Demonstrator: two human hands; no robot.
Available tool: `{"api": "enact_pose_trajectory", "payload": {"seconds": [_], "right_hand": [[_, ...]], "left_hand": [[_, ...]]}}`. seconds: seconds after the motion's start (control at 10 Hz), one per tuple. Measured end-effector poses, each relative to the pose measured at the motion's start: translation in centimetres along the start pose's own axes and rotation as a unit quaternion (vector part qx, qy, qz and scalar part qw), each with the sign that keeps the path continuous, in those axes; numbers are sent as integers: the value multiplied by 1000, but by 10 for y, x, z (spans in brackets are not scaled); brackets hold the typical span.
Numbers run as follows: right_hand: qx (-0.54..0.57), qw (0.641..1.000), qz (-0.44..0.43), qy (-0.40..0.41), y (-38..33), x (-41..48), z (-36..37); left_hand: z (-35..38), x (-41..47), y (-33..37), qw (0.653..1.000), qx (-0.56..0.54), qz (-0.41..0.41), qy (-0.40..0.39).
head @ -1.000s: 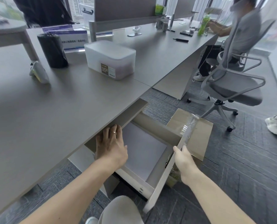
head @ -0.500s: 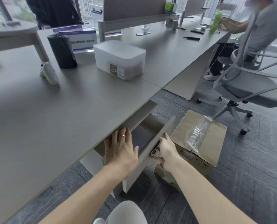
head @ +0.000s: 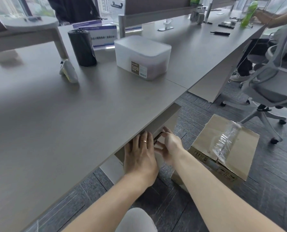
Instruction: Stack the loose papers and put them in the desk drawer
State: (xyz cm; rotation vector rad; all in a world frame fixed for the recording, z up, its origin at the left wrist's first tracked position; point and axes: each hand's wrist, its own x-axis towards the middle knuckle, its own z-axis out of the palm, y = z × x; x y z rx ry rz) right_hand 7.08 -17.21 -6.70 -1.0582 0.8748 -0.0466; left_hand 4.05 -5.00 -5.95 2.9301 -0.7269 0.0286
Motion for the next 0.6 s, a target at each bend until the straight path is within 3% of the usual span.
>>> {"api": "enact_pose_trajectory", "payload": {"seconds": [0.2,0.3,0.4,0.5,0.6], "right_hand": [[-16,999,5,-38,-12,-18,-3],[-144,988,-56,-11,-33,-38,-16],[-200,965,-168,-10,-68,-72,-33],[-188,938,-288,-44,-108,-119,-39],[-216,873,-428,-92,-136,-180,-38]], "left_hand": [[-18,1,2,998,13,0,-64],[-43,-2,-2,992,-88,1,-91],[-86,-9,-4,946,-310,13,-93],[-151,-20,-20,840,-541,14,-28],[-206,-31,-51,844,-525,30,106]]}}
